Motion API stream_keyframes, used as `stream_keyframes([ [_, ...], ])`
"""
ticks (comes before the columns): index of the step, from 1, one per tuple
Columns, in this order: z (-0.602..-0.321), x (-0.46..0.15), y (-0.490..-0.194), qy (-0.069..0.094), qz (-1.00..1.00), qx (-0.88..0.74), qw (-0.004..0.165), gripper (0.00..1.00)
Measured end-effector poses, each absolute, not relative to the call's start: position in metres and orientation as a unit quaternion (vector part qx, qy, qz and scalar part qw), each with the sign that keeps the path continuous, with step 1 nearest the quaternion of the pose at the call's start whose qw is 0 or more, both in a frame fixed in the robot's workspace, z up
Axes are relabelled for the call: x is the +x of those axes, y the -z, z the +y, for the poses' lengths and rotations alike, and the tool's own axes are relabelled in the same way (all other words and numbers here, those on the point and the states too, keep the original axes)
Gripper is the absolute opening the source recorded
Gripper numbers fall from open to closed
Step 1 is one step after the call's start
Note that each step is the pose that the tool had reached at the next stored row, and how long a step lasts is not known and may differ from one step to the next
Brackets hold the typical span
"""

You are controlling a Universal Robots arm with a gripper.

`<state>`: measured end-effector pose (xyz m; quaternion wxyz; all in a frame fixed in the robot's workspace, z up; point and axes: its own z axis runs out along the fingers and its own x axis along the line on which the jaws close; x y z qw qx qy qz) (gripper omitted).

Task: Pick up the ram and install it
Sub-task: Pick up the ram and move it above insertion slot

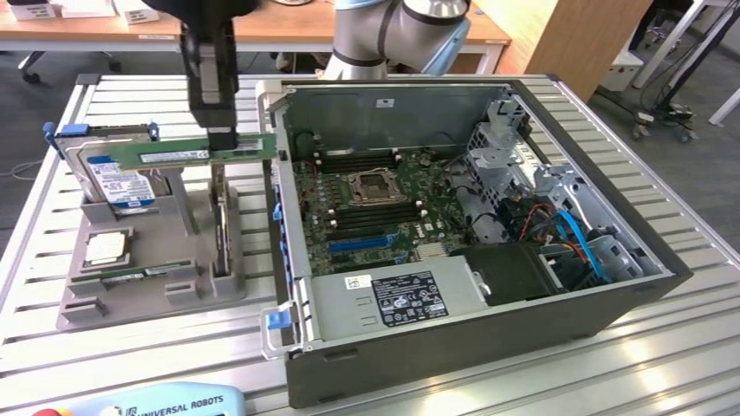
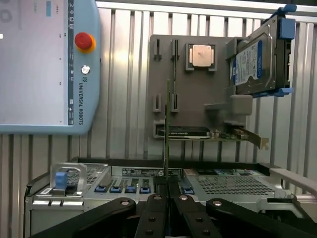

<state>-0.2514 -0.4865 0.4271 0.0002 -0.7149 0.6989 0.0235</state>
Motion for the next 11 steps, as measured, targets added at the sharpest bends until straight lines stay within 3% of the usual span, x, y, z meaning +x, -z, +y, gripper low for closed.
stream_keyframes([
  [11, -0.487, -0.205, -0.427, -0.026, 0.699, -0.715, 0.002, 0.12],
])
